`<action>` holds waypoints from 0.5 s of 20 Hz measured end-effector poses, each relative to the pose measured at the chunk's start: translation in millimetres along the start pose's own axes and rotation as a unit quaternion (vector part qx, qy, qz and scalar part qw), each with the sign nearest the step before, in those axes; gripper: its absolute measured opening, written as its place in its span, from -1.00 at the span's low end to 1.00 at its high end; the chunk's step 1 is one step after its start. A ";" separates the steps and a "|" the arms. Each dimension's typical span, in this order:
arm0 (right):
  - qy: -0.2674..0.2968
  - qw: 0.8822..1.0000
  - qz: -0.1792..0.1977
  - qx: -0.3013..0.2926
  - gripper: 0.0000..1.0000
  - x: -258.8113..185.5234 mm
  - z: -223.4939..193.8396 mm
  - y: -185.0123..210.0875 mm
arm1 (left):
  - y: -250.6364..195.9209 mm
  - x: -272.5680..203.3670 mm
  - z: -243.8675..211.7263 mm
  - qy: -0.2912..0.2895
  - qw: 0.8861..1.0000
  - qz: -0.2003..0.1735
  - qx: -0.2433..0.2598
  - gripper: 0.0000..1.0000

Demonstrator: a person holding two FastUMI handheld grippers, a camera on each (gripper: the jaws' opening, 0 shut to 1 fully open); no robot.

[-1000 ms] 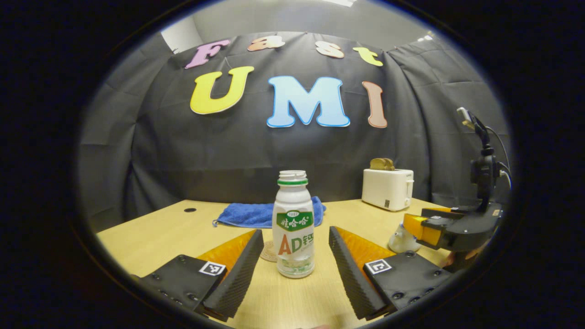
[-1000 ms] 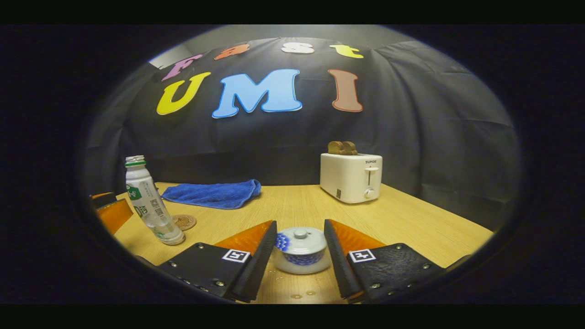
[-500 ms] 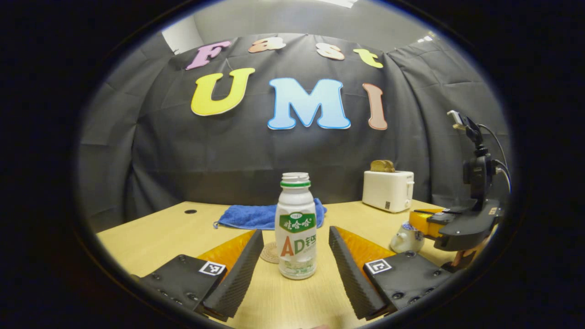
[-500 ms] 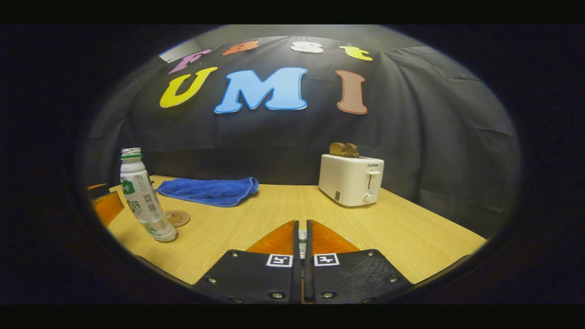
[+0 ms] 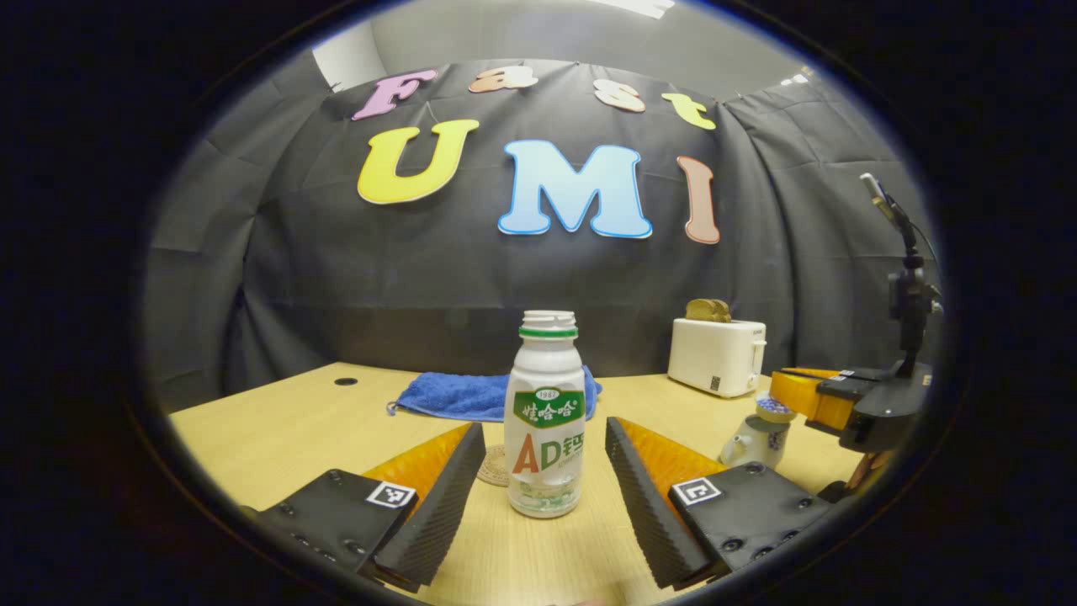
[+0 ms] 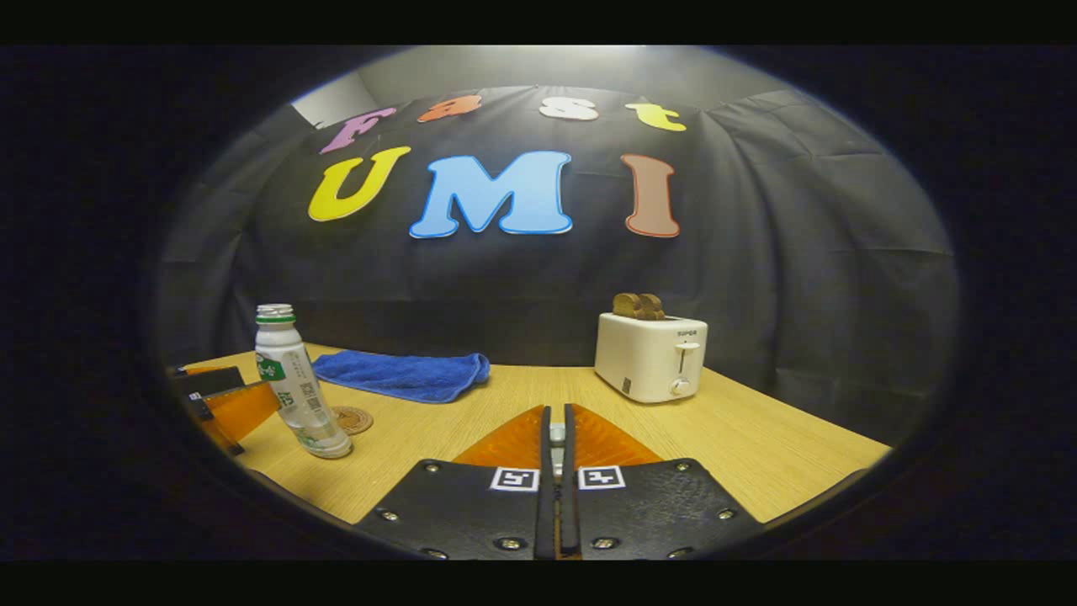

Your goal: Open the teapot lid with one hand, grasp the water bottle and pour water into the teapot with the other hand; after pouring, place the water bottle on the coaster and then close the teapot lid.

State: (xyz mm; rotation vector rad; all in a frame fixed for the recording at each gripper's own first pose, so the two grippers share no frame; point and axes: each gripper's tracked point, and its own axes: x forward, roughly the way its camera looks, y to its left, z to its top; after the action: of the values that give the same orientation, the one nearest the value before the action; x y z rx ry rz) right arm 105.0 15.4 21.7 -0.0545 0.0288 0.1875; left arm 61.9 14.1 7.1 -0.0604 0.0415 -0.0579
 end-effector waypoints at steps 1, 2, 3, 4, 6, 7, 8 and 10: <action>-0.001 1.000 0.006 0.000 -0.95 -3.0 0.8 3.2 | 0.5 3.8 -1.0 0.001 1.000 -0.001 -0.002 0.99; -0.002 1.000 0.012 0.000 -0.95 -6.8 0.7 6.6 | -1.9 8.9 -3.2 0.002 1.000 -0.005 -0.002 0.99; -0.001 1.000 0.017 0.000 -0.95 -9.4 0.0 8.9 | -0.3 12.5 -4.5 0.000 1.000 -0.002 0.000 0.99; -0.001 1.000 0.021 0.000 -0.95 -11.7 0.0 10.8 | 2.6 17.7 -2.4 -0.005 1.000 0.001 0.002 0.99; -0.001 1.000 0.025 -0.003 -0.95 -14.6 0.8 12.4 | -1.4 28.9 -4.2 -0.001 1.000 -0.008 0.008 0.98; -0.002 1.000 0.026 -0.003 -0.95 -16.0 1.0 13.1 | -0.8 33.7 -6.5 0.001 1.000 -0.009 0.014 0.97; -0.003 1.000 0.027 -0.002 -0.95 -17.2 1.4 13.6 | 0.3 39.3 -6.6 0.002 1.000 -0.009 0.019 0.96; -0.002 1.000 0.030 0.000 -0.95 -19.2 1.6 13.8 | 5.4 47.8 -10.1 0.009 1.000 -0.003 0.021 0.96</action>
State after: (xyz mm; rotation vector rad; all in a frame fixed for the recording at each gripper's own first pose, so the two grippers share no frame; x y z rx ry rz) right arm 83.6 25.5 23.2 -0.0531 0.0261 0.2469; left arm 109.5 16.0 -5.2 -0.0176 0.0579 -0.0662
